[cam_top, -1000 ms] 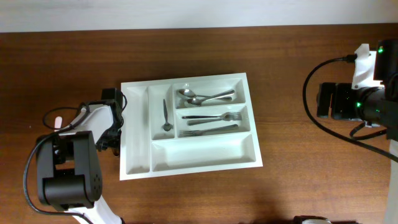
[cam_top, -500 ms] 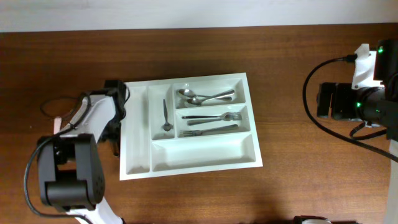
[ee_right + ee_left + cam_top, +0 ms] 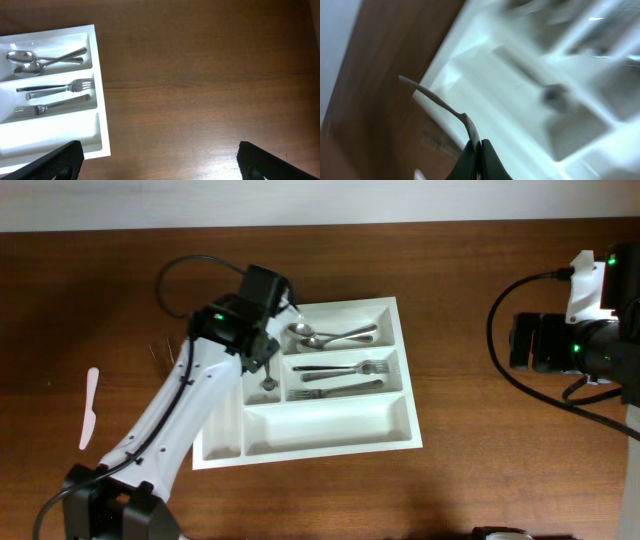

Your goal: Pack container

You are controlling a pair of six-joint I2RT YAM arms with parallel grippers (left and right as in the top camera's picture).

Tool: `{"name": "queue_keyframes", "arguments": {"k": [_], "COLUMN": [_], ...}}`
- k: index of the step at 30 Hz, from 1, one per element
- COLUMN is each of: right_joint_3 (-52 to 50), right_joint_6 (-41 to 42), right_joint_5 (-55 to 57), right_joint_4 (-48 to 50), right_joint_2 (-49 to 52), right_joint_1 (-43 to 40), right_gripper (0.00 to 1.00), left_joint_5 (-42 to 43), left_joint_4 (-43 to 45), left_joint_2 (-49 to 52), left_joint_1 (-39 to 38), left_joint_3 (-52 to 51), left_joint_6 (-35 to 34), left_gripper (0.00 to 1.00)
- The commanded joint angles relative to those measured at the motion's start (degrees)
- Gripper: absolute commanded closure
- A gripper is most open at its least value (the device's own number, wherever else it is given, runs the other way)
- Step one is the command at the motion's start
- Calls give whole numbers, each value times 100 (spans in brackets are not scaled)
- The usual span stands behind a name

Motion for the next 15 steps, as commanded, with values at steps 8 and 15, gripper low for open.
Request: {"name": "queue_keyframes", "arguments": {"k": [8,15], "right_joint_3": [-28,-28], "right_joint_6": [72,72], "right_joint_5": [-28,-28], "right_joint_4": [17,17], "right_joint_2": [11,11], "right_joint_1": [-48,-48], "right_gripper": [1,1], "left_joint_5": [1976,1773], "left_joint_4": [-57,-186], "left_joint_2": [490,787], "left_joint_1": [-223,-216], "left_joint_3": [-7,-7], "left_joint_6": [2402,2417], "left_gripper": [98,98]}}
